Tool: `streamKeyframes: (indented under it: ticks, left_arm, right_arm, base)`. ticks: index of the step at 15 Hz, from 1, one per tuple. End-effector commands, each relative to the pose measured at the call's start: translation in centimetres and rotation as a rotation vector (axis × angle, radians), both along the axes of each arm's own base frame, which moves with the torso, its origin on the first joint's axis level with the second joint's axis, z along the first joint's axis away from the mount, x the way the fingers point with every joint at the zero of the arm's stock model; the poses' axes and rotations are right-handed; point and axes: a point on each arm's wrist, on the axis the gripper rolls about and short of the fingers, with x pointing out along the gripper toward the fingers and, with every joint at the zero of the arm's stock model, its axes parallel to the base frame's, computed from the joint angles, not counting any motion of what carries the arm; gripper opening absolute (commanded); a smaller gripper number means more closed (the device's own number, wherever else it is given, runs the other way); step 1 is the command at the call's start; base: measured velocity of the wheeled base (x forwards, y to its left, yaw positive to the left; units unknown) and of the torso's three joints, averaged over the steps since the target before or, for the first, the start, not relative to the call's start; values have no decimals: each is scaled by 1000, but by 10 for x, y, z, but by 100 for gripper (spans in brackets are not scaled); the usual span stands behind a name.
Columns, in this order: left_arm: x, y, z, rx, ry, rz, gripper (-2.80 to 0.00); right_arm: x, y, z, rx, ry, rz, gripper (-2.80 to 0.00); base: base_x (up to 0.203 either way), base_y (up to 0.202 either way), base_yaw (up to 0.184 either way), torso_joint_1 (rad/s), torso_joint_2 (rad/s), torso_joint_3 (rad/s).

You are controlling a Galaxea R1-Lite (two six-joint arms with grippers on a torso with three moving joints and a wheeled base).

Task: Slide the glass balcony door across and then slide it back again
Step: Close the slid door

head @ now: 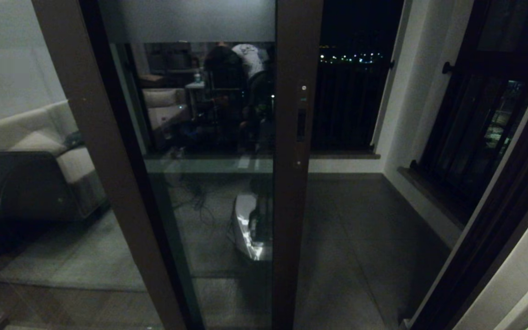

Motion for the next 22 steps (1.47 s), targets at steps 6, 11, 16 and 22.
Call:
streamKeyframes:
  ticks: [6, 11, 16, 22]
  left_arm:
    - [1, 1, -2, -154, -3, 49, -280]
    - [1, 1, -2, -154, -3, 50, -280]
    - [1, 1, -2, -154, -3, 49, -280]
    - [1, 1, -2, -154, -3, 49, -280]
  right_arm:
    - [0, 0, 0, -2, 0, 0, -280]
    - [0, 0, 0, -13, 1, -1, -280]
    - [-3, 2, 56, -80, -62, 68, -280]
    - [78, 5, 171, 4, 96, 228, -280]
  base:
    - [0, 0, 0, 0, 0, 0]
    - [0, 0, 0, 0, 0, 0]
    - [0, 0, 0, 0, 0, 0]
    - [0, 0, 0, 0, 0, 0]
